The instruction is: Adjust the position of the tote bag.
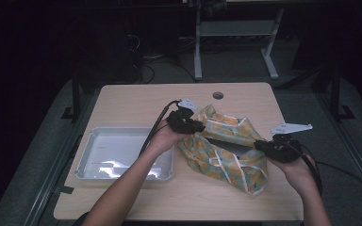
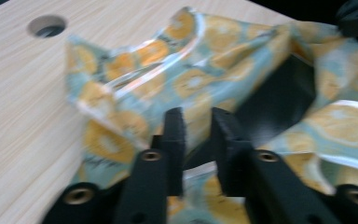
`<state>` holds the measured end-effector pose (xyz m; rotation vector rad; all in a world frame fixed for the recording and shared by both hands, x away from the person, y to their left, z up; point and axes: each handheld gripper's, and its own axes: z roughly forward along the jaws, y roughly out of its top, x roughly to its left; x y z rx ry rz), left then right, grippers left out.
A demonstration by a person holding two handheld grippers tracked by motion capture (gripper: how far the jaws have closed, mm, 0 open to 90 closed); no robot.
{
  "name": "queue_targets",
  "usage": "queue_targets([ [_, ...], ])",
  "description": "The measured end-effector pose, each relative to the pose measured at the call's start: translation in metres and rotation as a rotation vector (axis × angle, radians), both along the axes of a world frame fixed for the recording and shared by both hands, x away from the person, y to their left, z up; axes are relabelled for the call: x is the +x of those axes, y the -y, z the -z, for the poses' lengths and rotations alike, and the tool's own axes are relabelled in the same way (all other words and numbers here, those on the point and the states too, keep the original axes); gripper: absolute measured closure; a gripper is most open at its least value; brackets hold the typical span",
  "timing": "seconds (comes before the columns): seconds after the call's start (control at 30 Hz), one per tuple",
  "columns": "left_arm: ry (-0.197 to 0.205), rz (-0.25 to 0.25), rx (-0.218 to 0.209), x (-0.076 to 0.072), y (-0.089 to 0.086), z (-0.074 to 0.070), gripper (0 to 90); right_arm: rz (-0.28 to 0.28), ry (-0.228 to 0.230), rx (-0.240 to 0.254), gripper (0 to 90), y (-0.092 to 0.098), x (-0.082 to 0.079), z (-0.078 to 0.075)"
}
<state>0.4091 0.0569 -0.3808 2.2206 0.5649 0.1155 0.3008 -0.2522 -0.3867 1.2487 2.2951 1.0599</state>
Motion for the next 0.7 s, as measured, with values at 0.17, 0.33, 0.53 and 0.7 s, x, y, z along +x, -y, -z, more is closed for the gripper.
queue_targets([
  [0.17,-0.012,0.058,0.037,-0.005,0.024,0.014,89.9,-0.037,-0.010,-0.039,89.8,-0.020,0.007,0.009],
  [0.33,-0.035,0.100,0.097,-0.010,0.033,0.026,90.0,-0.045,-0.070,-0.096,89.8,-0.028,0.013,0.019],
  [0.53,-0.064,0.129,0.134,-0.020,0.017,0.028,90.0,-0.055,-0.120,-0.122,89.9,-0.021,0.002,0.021],
  [0.7,-0.067,0.133,0.176,-0.029,0.004,0.029,90.0,-0.034,-0.145,-0.135,89.8,-0.009,-0.008,0.024],
])
